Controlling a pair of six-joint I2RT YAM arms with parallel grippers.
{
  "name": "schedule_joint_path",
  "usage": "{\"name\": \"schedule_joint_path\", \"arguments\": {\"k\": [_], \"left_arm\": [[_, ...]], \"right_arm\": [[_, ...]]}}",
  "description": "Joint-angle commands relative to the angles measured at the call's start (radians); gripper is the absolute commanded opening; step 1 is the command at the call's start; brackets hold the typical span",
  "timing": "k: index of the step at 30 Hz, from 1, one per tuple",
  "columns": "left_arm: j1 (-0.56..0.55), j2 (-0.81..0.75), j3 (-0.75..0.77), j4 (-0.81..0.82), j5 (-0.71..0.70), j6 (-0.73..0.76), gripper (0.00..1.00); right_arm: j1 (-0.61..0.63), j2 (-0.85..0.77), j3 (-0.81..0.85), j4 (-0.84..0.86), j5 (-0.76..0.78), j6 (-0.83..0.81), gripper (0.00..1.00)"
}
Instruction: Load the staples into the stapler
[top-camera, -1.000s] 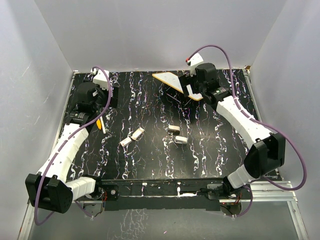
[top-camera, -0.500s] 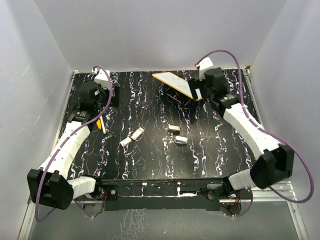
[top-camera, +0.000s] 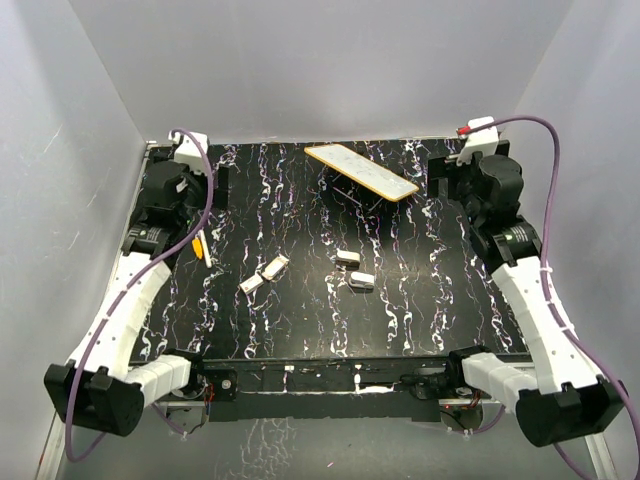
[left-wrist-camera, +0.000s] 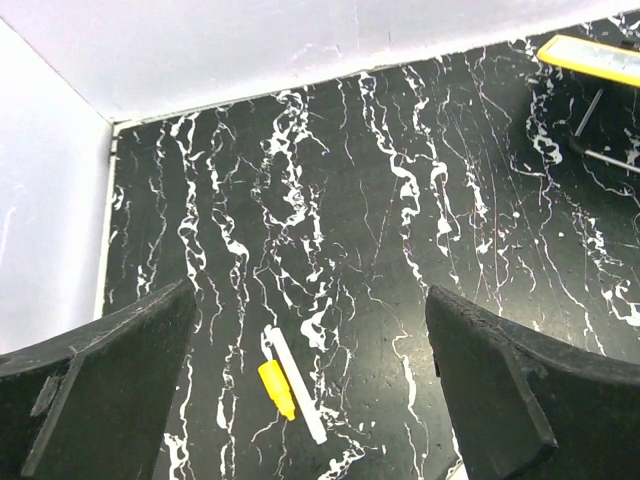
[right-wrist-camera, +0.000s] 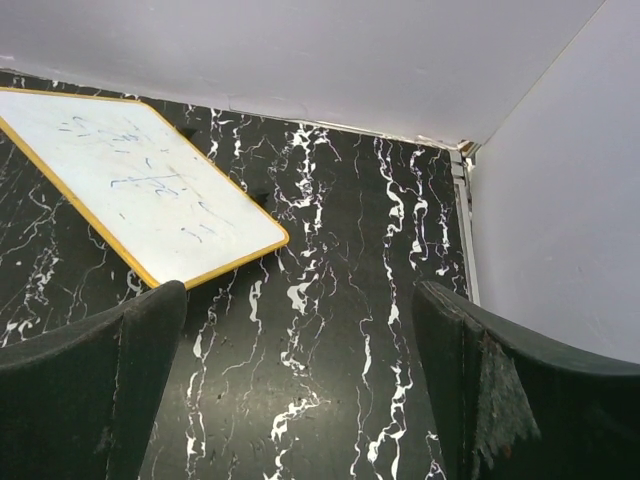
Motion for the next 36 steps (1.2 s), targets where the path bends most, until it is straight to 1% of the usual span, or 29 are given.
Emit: {"name": "schedule_joint_path", "arguments": {"k": [1,4,6,9,14,19,36], "left_arm": [[0.002,-0.117,-0.001,-0.034,-0.03,0.006,0.97],[0.004,-0.159,-0.032,-0.05,-0.026,0.002,0.97],[0.009,-0.175,-0.045,-0.059,0.003,-0.001,0.97],[0.021,-0.192,-0.053,-0.079,0.05,0.005,0.97],[0.032,-0.208,-0.073,-0.1,0.106,0.009,0.97],[0.037,-0.199,-0.056,-0.116,0.111,-0.008,0.97],[0.048,-0.173,-0.013,-0.16,0.134,-0.039,0.97]], "right_arm": [[-0.001,-0.1,-0.029,0.006,-0.042,-0.017,0.99],[-0.009,-0.164,-0.063,-0.015,-0.061,-0.035,0.99],[-0.016,-0.189,-0.086,-0.019,-0.064,-0.036,0.99],[-0.032,-0.202,-0.118,-0.008,-0.106,-0.023,0.99],[-0.065,-0.17,-0.109,-0.026,-0.152,0.017,0.99],[-0.105,-0.153,-0.085,-0.05,-0.198,0.046,0.99],[-0.127,-0.13,-0.098,-0.067,-0.271,0.061,0.99]]}}
